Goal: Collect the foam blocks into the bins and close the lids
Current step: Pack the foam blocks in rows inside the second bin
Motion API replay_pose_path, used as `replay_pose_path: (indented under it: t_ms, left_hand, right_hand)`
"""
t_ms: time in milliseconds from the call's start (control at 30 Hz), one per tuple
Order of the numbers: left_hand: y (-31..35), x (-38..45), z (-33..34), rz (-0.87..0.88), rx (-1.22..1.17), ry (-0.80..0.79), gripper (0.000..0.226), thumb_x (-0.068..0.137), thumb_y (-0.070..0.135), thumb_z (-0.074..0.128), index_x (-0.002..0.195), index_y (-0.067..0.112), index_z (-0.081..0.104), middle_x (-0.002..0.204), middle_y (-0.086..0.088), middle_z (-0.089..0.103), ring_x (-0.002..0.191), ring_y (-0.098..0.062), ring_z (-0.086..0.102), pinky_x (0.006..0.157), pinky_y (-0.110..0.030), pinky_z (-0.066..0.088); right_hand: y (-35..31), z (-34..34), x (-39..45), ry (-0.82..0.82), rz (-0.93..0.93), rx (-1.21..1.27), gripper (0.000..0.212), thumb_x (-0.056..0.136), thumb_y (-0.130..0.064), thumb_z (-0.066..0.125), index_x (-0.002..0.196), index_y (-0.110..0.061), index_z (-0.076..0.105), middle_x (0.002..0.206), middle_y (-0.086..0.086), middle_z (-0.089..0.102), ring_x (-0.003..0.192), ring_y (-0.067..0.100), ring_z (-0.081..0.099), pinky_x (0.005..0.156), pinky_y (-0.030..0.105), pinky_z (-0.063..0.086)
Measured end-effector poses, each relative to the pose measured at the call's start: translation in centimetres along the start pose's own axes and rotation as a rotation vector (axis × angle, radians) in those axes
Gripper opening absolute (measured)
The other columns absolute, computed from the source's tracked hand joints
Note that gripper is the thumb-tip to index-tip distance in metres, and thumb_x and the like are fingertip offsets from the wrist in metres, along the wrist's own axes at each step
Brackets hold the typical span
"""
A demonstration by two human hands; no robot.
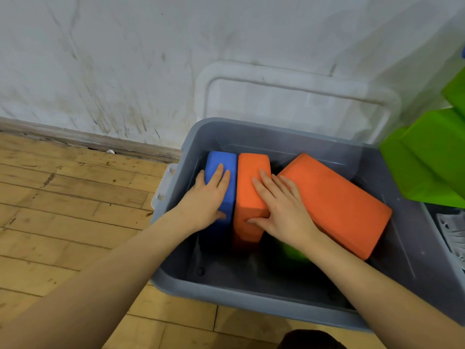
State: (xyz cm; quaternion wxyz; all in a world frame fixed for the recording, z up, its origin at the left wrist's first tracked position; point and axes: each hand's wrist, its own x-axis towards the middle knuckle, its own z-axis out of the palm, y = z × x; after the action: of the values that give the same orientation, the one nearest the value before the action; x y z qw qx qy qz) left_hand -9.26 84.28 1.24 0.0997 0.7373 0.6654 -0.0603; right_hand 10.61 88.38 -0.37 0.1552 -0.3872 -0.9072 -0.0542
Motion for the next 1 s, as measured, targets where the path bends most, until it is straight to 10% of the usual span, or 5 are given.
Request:
replay_pose_path:
  t_ms: [800, 1000]
  left_hand:
    - [-1.1, 3.0, 0.1, -0.078, 0.322, 0.115, 0.099, 0.088, 0.058, 0.047, 0.147, 0.01, -0.017, 0.157, -0.01, -0.013, 0.144, -0.031, -0.002, 0.115, -0.044, 0.004]
    - [-1.4, 1.8, -0.5, -0.059, 0.2, 0.067, 0.096, 0.088, 0.063, 0.042, 0.147, 0.015, -0.017, 0.156, -0.007, -0.017, 0.144, -0.028, -0.008, 0.115, -0.044, -0.005]
  right_hand:
    - [-0.1, 2.9, 4.1, -0.079, 0.194, -0.116, 0.096, 0.047, -0.046, 0.086, 0.132, -0.014, 0.053, 0.135, 0.012, 0.053, 0.112, 0.033, 0.055, 0.093, 0.045, 0.025]
    - [0.0, 1.0, 3.6, -0.19, 0.206, 0.001, 0.092, 0.073, -0.06, 0.066, 0.149, -0.033, 0.02, 0.15, 0.005, 0.027, 0.127, 0.029, 0.036, 0.101, 0.045, 0.019]
